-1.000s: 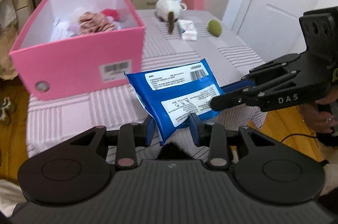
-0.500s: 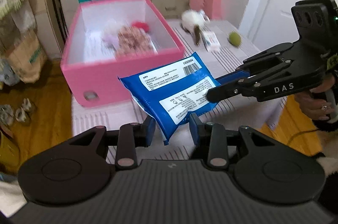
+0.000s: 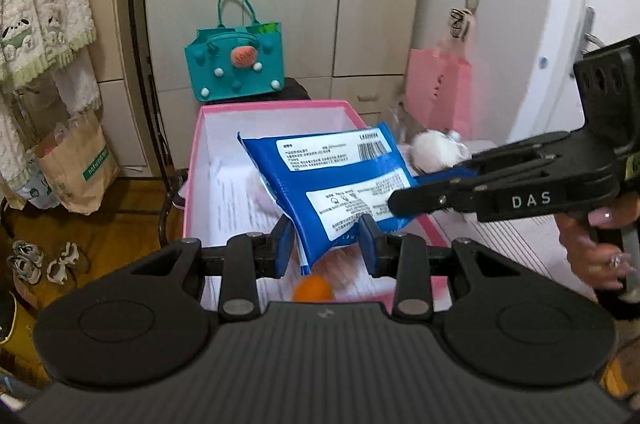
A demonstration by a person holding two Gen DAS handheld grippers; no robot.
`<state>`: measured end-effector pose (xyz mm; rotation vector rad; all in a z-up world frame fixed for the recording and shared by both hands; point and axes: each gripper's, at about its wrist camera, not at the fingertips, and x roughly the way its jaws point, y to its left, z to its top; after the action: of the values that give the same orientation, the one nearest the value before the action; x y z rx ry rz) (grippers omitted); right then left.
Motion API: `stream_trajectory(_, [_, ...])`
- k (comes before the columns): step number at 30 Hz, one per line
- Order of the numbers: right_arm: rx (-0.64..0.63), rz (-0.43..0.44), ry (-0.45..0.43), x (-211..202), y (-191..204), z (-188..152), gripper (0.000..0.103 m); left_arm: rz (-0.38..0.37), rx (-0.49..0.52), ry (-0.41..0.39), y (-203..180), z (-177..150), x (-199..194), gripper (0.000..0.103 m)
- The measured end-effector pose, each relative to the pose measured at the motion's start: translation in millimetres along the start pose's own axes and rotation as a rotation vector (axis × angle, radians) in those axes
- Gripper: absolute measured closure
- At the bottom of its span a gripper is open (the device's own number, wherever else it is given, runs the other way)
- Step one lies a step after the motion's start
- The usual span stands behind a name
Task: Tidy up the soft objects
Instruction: 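Lift the wipes pack with both tools and carry it over the pink box, then open both tools to drop the wipes pack into the box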
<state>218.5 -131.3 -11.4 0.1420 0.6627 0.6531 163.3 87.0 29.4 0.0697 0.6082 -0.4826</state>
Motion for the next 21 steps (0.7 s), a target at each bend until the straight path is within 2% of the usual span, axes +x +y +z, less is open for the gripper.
stream_trajectory(7, [0.089,0.005,0.069,53.9,-28.5,16.1,0.076,0.035,-0.04,0.051,25.4,6.8,43.1,0.069])
stream_trajectory(10, [0.068,-0.001,0.094,70.6,-28.7,16.9,0.076,0.039,-0.06,0.101,36.7,6.6,55.7,0.069])
stream_trajectory(14, [0.022,-0.015,0.117,84.2,-28.4,21.8,0.076,0.083,-0.053,0.16,45.6,9.1,63.4,0.068])
stream_trajectory(17, [-0.053,-0.078,0.118,86.2,-22.9,22.7,0.075,0.115,-0.018,0.133,40.6,11.6,53.0,0.062])
stream_trajectory(21, [-0.05,-0.048,0.093,67.7,-21.6,24.5,0.069,0.106,-0.002,0.097,30.6,16.9,35.1,0.06])
